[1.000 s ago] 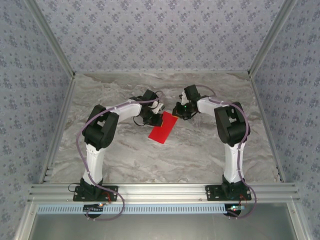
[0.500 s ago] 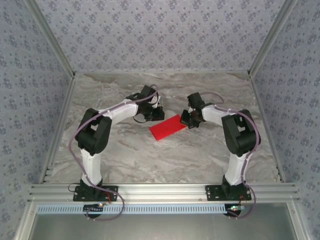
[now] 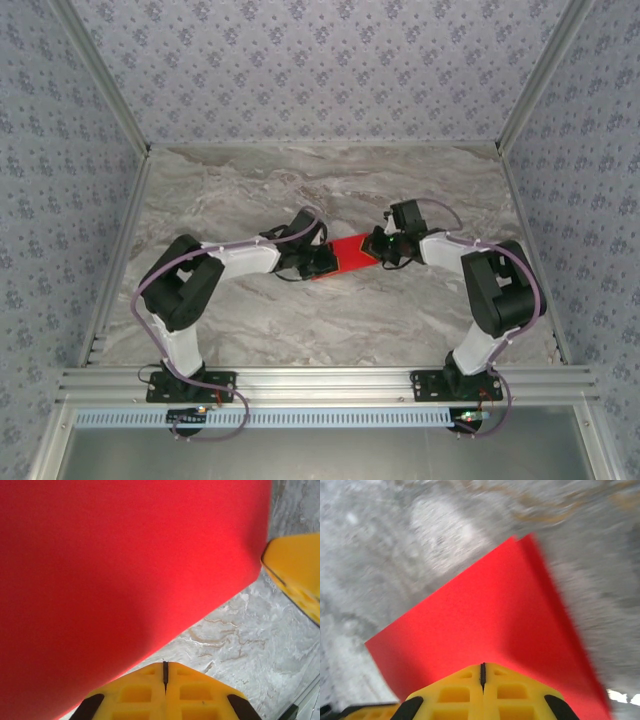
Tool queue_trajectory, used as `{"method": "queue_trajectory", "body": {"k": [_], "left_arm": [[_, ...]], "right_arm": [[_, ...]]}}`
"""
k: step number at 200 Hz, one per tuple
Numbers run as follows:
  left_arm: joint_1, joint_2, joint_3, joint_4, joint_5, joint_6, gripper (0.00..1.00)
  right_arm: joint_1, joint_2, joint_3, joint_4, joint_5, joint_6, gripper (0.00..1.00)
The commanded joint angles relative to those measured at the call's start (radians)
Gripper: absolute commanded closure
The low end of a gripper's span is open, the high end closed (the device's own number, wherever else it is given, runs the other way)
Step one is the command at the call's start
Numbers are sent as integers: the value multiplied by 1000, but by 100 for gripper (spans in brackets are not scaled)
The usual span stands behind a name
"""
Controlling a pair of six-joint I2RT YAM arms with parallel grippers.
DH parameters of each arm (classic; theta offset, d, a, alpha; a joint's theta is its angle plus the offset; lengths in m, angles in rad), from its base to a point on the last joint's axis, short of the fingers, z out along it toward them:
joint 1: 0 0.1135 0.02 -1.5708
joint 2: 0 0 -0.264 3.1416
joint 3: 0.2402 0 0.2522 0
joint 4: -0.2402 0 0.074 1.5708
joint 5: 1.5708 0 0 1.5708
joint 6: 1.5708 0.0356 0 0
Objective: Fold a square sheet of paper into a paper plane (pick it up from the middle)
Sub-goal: Rotate the square sheet of paper at the center of the table, then first fold in half a square sheet of paper at the center of the table.
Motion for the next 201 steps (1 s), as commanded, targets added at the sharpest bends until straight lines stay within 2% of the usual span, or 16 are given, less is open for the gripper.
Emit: {"method": "queue_trajectory", "body": {"k": [1, 71, 201], "left_arm": [[-5, -1, -3, 105, -10, -79, 100], [-6, 33, 1, 101, -3, -95, 100], [-6, 82, -4, 123, 28, -107, 100]], "right_arm": [[44, -9, -47, 90, -67, 52, 100], [100, 42, -74, 148, -54, 95, 100], [103, 86, -91, 179, -58, 88, 100]]}}
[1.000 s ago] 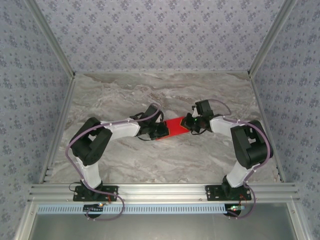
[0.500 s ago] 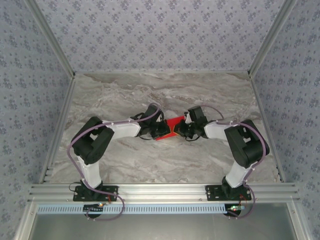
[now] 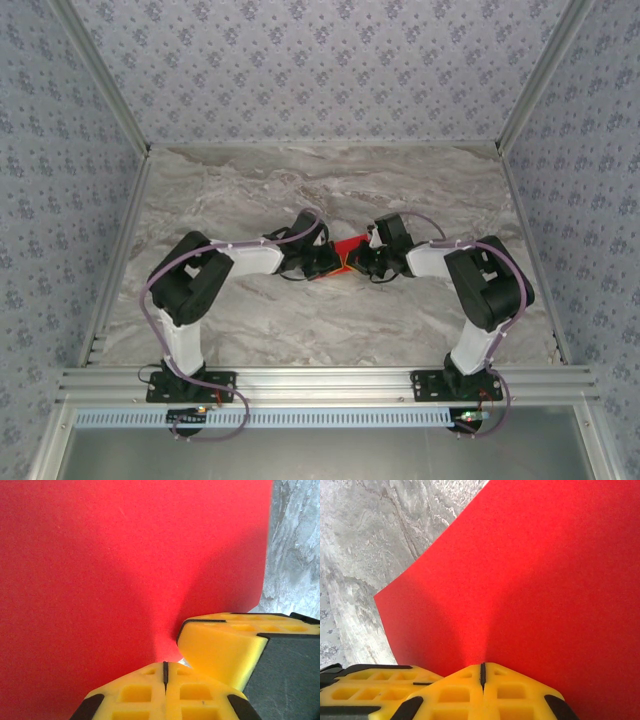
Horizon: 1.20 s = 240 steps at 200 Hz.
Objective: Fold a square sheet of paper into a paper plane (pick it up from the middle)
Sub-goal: First fold in half a square sheet of paper at the center of the table.
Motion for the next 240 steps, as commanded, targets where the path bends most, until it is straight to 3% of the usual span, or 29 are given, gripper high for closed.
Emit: {"method": "queue_trajectory", "body": {"k": [1, 132, 206, 240], "left_arm": [[-7, 20, 0, 13, 19, -19, 100], [-7, 43, -7, -23, 16, -41, 100], [-2, 61, 9, -104, 0, -36, 100], [14, 75, 6, -178, 2, -45, 100]], "right_arm": [[7, 17, -16, 9, -17, 8, 100], [14, 4, -40, 12, -37, 0, 100], [8, 15, -48, -36, 37, -6, 100], [-45, 7, -65, -56, 69, -19, 100]]}}
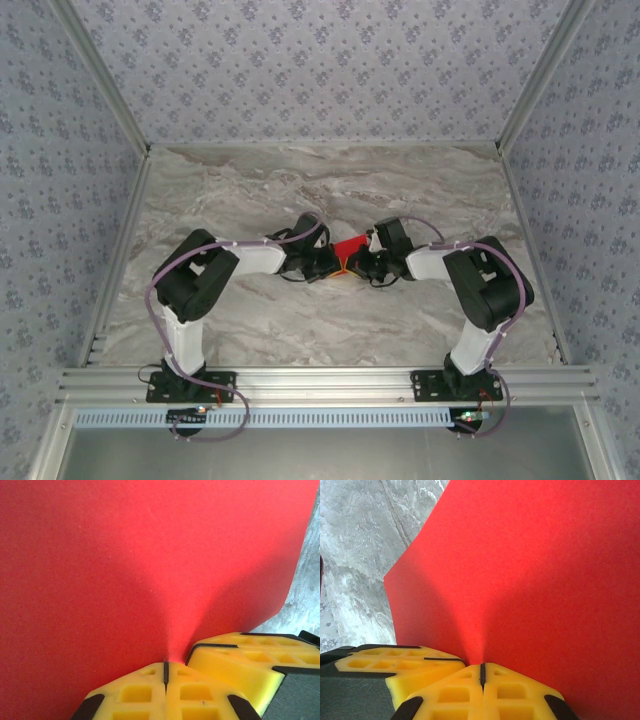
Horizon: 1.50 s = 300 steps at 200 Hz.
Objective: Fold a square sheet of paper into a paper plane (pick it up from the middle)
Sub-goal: First fold in half a square sheet of paper at the center of the table.
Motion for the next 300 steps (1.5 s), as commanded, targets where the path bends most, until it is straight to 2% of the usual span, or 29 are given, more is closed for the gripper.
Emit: {"method": "queue_trajectory", "body": {"k": [1, 39, 74, 123, 149, 181, 205, 245, 300], "left_arm": [[12, 40, -6, -158, 0, -21, 100], [32, 41, -33, -177, 6, -37, 100], [42, 39, -38, -188, 6, -25, 100], [56, 39, -32, -205, 5, 30, 100], [81, 38, 10, -267, 5, 186, 100], [110, 33, 81, -391, -34, 461, 100], [128, 20, 95, -405, -1, 561, 100], [128, -1, 103, -356, 24, 539, 100], [116, -98, 42, -172, 13, 347, 100]], "right_arm": [[-46, 5, -37, -68, 84, -19, 100], [-161, 3, -99, -59, 96, -47, 100], [-260, -61, -115, -109, 117, -86, 100], [-321, -185, -59, -197, 143, -133, 100], [-287, -209, -39, -184, 78, -144, 100], [-159, -161, -8, -121, 27, -121, 100], [-78, -85, 34, -69, 26, -69, 100], [-8, 14, 68, -39, 42, 5, 100], [-5, 34, 36, -68, 94, 38, 100]]}}
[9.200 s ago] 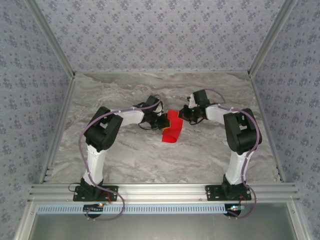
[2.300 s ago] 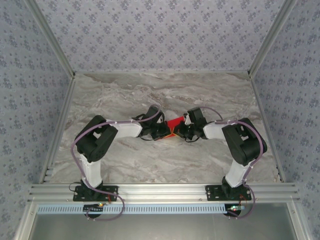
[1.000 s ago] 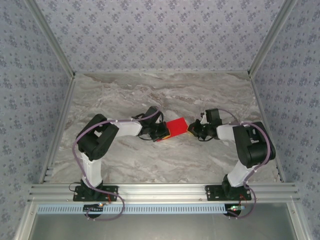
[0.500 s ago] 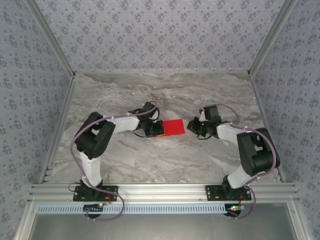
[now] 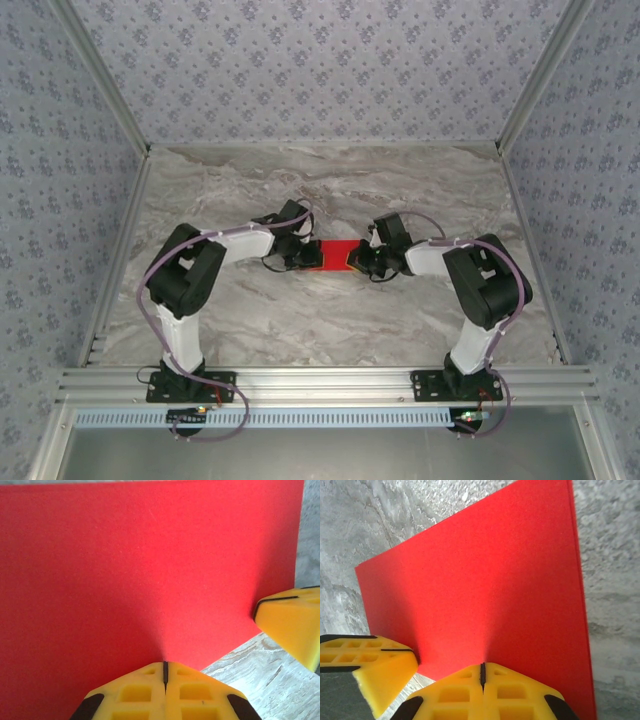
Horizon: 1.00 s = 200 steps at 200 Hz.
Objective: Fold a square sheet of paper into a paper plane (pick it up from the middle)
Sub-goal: First fold in half a square sheet of paper at the center of the table.
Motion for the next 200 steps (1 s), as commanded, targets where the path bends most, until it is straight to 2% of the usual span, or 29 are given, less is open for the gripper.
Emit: {"method": "queue_trajectory", "body": {"k": [1, 47, 101, 144, 200], "left_arm": [[-9, -77, -34, 93, -25, -103, 100], [-72, -76, -115, 298, -51, -327, 100], [-102, -20, -179, 449, -128, -471, 100], [-108, 10, -214, 480, -138, -517, 100], [-83, -28, -261, 412, -201, -499, 100]], "right_arm": [[0, 20, -13, -24, 47, 28, 100], [-1, 38, -24, -44, 63, 41, 100], [-1, 43, -34, -42, 66, 48, 100], [-1, 42, -42, -53, 76, 46, 100], [-24, 56, -63, -149, 153, 6, 100]]}}
